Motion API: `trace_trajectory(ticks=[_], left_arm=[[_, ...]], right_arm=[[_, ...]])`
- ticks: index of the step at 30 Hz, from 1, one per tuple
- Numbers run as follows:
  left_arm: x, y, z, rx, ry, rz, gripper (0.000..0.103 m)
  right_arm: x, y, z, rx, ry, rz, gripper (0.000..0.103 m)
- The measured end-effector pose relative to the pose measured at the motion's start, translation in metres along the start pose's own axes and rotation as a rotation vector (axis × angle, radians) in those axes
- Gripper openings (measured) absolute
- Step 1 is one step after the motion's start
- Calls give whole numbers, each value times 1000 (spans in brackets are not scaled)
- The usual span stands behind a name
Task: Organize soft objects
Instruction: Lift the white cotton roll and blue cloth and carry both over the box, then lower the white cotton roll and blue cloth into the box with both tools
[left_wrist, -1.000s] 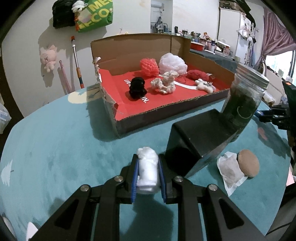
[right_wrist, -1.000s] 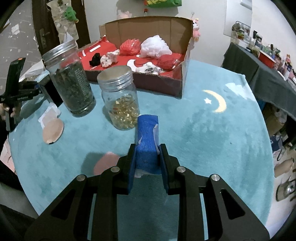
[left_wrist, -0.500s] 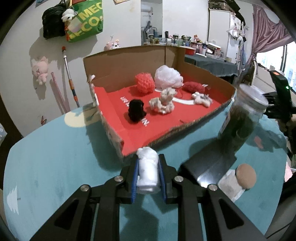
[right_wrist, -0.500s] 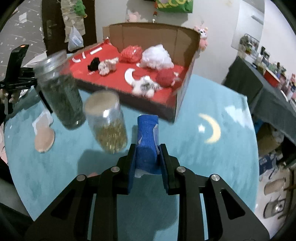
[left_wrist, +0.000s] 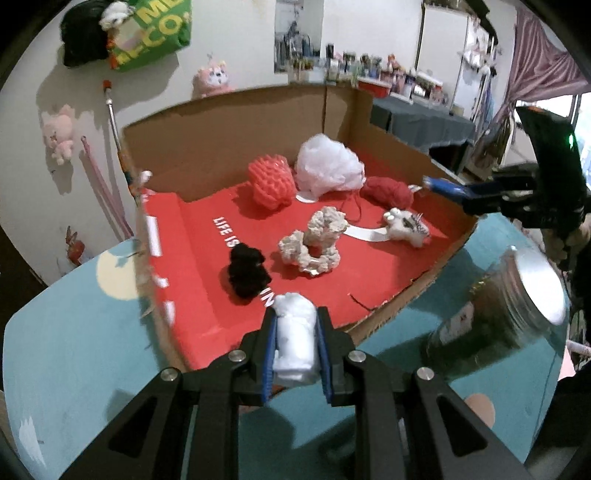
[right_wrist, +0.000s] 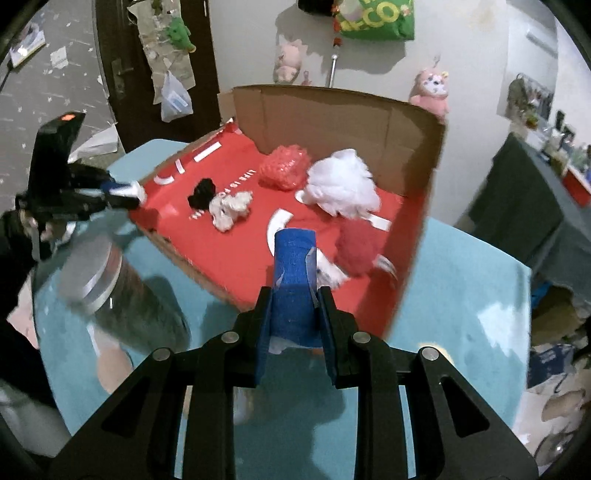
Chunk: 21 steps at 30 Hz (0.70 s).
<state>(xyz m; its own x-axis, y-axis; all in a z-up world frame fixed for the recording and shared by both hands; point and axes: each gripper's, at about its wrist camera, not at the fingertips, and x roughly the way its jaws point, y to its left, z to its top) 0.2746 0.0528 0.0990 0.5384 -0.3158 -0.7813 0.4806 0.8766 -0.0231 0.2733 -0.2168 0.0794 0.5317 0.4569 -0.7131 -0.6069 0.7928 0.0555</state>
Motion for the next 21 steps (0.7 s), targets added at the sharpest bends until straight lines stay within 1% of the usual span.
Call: trace_trajectory(ticks=[2,3,7,9,16,21], left_arm=[[12,-3,7,3,38,7,21],[19,-4,10,3,64,11,21],[41,-1,17,-20,148,29,21],[49,2,18,-29,181,39,21],[66,6,18,-23,240,83,21],[70,9,17,-21,250,85,23]], right_arm=[[15,2,14,6,39,23,23],[26,3,22,7,74,33,23],[59,12,38,-4,183,23,23],[72,16,43,-20,224,14,23],[112,23,55,-58,345,-9,23],[131,25,64,-81,386,-31,23]])
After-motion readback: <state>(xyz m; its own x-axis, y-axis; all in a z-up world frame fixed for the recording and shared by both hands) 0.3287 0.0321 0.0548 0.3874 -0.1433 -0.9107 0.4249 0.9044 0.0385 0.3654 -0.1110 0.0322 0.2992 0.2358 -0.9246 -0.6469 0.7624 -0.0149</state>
